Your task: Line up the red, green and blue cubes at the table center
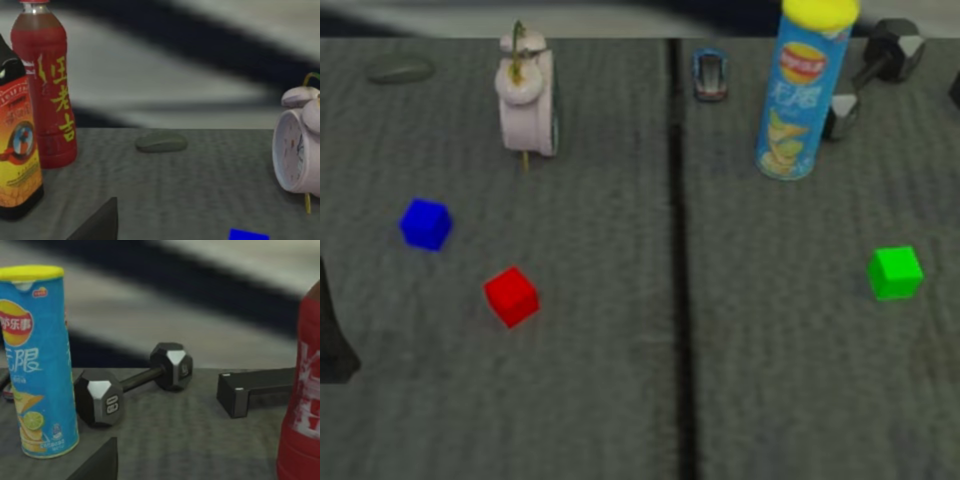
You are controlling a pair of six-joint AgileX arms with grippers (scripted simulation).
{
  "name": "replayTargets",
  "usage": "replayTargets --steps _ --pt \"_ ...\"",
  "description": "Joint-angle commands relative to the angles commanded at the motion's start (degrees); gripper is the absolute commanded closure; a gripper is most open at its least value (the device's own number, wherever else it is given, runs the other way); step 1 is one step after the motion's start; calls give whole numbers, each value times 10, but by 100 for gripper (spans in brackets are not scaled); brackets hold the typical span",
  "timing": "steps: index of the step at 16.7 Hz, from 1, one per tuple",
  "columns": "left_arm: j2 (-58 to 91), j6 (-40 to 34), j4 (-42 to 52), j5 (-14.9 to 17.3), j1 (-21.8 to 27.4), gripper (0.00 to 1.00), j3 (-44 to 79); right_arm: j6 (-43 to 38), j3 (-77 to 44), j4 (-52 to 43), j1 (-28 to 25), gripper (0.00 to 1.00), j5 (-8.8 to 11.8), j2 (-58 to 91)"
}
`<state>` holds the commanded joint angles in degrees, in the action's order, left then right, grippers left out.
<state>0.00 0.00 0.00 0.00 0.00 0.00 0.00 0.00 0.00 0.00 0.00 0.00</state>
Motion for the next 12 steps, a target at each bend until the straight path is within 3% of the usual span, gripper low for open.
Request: replayTargets --steps 6,12 --pt "59 18 41 1 17 0 58 0 0 0 0 0 0 0" --pt "326 87 194 1 72 0 267 0 0 0 0 0 0 0"
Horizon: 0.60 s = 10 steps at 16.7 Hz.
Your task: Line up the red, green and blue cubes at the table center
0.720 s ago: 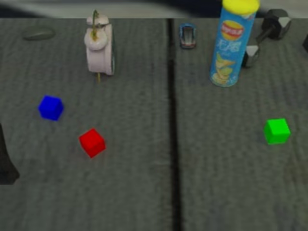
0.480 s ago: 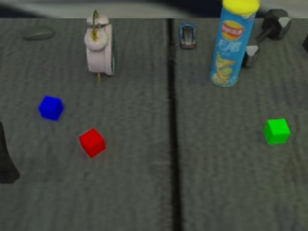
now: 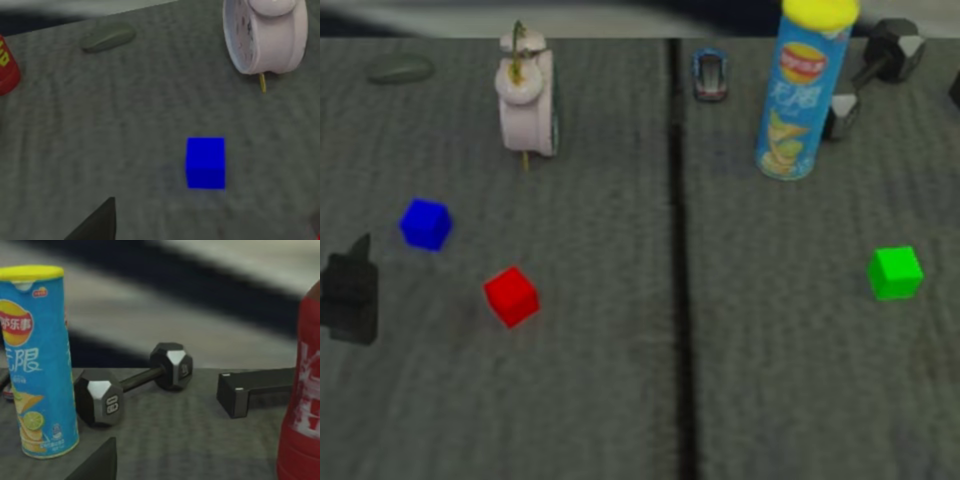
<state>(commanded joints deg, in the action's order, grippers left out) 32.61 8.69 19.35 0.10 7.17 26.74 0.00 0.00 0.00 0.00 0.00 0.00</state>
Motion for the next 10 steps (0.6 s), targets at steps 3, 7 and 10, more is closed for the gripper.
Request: replayTargets --steps 3,7,10 --pt "188 43 97 -1 34 0 126 0 0 0 0 0 0 0" --pt "428 99 225 -2 79 0 289 0 0 0 0 0 0 0" --pt "574 136 310 -2 109 0 398 0 0 0 0 0 0 0"
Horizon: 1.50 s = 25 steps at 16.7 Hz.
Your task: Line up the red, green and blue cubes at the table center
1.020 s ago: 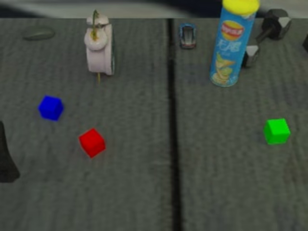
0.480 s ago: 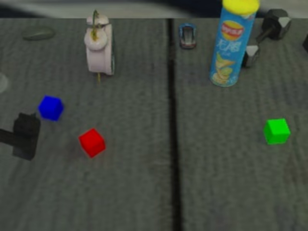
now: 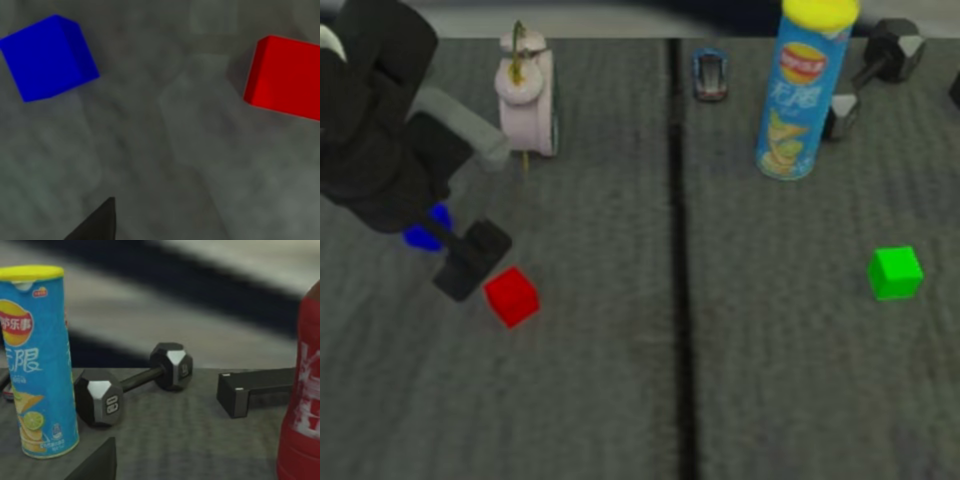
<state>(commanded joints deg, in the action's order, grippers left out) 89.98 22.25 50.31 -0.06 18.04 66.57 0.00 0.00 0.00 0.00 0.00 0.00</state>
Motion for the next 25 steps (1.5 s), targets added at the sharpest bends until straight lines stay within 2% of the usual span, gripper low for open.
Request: replayTargets --steps 6,14,17,22,25 --pt "196 49 107 1 40 0 158 0 0 0 0 0 0 0" --pt "224 57 119 1 44 0 181 0 0 0 0 0 0 0" --pt "241 58 80 1 45 0 156 0 0 0 0 0 0 0" --pt "289 59 -39 2 46 0 91 0 0 0 0 0 0 0" --pt "301 59 -61 2 46 0 77 0 0 0 0 0 0 0"
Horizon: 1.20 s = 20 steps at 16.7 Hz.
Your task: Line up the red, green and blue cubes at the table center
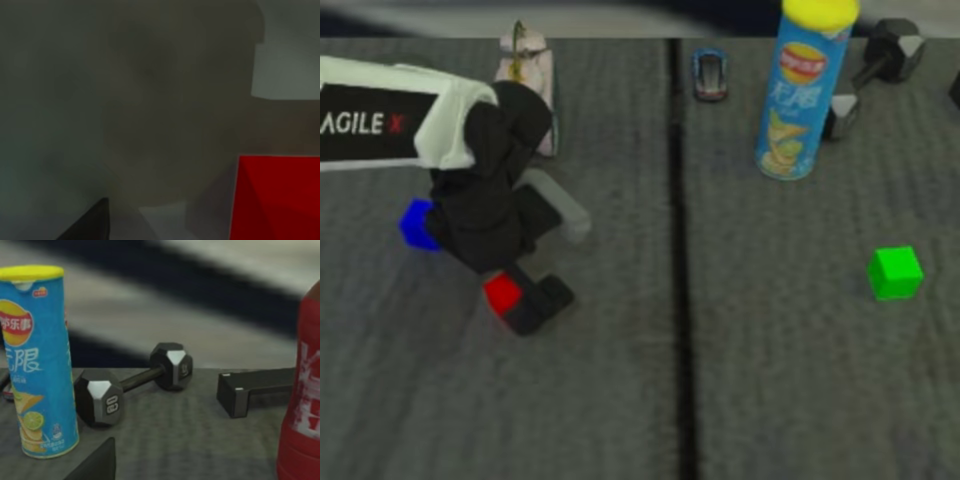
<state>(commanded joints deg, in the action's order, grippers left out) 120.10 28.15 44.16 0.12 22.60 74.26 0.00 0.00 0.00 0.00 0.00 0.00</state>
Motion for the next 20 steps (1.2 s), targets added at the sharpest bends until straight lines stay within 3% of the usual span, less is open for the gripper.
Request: replayTargets --steps 3,16,20 --pt "0 0 0 0 0 0 0 0 0 0 0 0 0 0" --pt "0 0 0 0 0 98 0 0 0 0 0 0 0 0" --pt "0 0 0 0 0 100 0 0 0 0 0 0 0 0"
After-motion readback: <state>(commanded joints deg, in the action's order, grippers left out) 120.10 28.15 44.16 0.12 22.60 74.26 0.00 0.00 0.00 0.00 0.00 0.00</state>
